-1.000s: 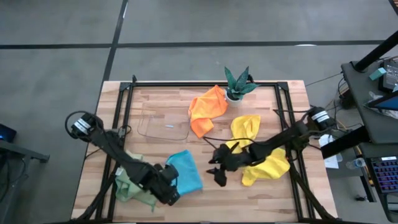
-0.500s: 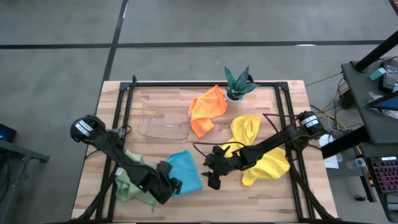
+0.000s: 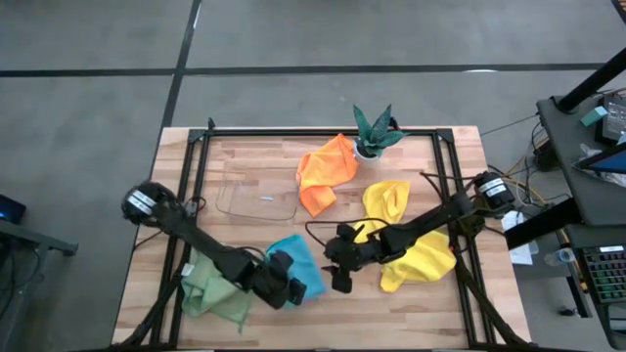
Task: Fold microfiber towels
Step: Put the blue microfiber cloth into the transparent bin
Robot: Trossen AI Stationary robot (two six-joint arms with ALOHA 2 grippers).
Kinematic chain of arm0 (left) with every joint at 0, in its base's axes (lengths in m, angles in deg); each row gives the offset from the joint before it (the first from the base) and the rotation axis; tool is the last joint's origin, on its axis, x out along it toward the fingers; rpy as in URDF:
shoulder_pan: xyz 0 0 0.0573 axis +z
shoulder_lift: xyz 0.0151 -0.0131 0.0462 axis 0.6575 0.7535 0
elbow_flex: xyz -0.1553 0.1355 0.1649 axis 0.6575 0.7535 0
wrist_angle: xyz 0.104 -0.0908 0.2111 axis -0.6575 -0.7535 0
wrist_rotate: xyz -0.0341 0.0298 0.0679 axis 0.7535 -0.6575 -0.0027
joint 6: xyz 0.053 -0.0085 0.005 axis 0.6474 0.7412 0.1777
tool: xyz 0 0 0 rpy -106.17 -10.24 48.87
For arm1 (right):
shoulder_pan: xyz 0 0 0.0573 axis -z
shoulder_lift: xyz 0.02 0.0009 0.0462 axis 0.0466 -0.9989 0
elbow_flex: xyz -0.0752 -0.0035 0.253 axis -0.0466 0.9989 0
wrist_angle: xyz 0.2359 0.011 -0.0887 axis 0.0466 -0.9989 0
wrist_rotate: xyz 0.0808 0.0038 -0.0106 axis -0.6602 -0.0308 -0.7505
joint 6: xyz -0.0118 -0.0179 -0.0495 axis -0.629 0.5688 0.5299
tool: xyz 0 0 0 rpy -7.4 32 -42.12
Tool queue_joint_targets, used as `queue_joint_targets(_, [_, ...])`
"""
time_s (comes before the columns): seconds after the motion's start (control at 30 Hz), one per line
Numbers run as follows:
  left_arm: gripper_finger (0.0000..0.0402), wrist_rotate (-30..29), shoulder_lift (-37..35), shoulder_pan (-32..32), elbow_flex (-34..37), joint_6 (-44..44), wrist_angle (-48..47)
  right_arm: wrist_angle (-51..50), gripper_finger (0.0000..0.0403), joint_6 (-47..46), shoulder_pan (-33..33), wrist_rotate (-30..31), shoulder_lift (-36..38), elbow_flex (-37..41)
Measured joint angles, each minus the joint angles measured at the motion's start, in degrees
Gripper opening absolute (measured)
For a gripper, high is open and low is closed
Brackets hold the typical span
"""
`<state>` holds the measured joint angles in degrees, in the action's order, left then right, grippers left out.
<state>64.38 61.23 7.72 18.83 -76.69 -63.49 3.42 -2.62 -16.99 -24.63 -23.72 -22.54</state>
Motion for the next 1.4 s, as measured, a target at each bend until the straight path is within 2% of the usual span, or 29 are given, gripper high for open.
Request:
queue_joint_targets(0.17, [0.0192,1.8,-3.9,-2.6,-1.2,-1.6,-5.3,-1.5,0.0207,5.2,2.2,0.2,1.4,0.0])
queue_joint_targets(0.27, [0.0192,1.3,-5.2,-3.6,-1.1,15.4,-6.7,-2.2,0.0207,8.4,3.7,0.3,3.2,0.2])
queue_joint_targets(0.33, [0.0192,-0.1,-5.2,-4.1,-0.8,30.4,-6.7,-2.1,0.0207,10.4,4.7,0.2,4.4,0.3])
queue_joint_targets(0.43, [0.0192,1.1,-3.5,-4.2,-0.6,51.8,-7.7,-2.1,0.0207,12.2,5.8,0.1,6.4,0.7])
queue_joint_targets(0.5, [0.0192,1.3,-2.9,-4.3,-0.6,58.6,-12.1,-1.7,0.0207,12.6,6.1,0.1,7.6,1.0])
queue_joint_targets(0.63, [0.0192,1.3,-2.6,-4.2,-0.9,60.9,-22.6,-1.5,0.0207,12.5,6.1,0.0,9.4,2.0])
queue_joint_targets(0.73, [0.0192,0.7,-2.7,-4.3,-0.6,63.9,-24.9,-0.1,0.0207,12.5,6.0,-0.1,10.3,3.3])
queue_joint_targets(0.93, [0.0192,-0.2,0.1,-4.3,-0.6,70.6,-22.8,2.2,0.0207,10.3,6.1,-0.1,10.6,4.7])
queue_joint_targets(1.17, [0.0192,-0.4,2.1,-4.3,-0.9,73.0,-20.8,2.6,0.0207,7.7,5.9,-0.2,10.5,4.7])
queue_joint_targets(1.4, [0.0192,-5.0,2.4,-4.3,-0.8,79.8,-15.9,2.6,0.0208,6.9,5.9,-0.2,10.5,4.7])
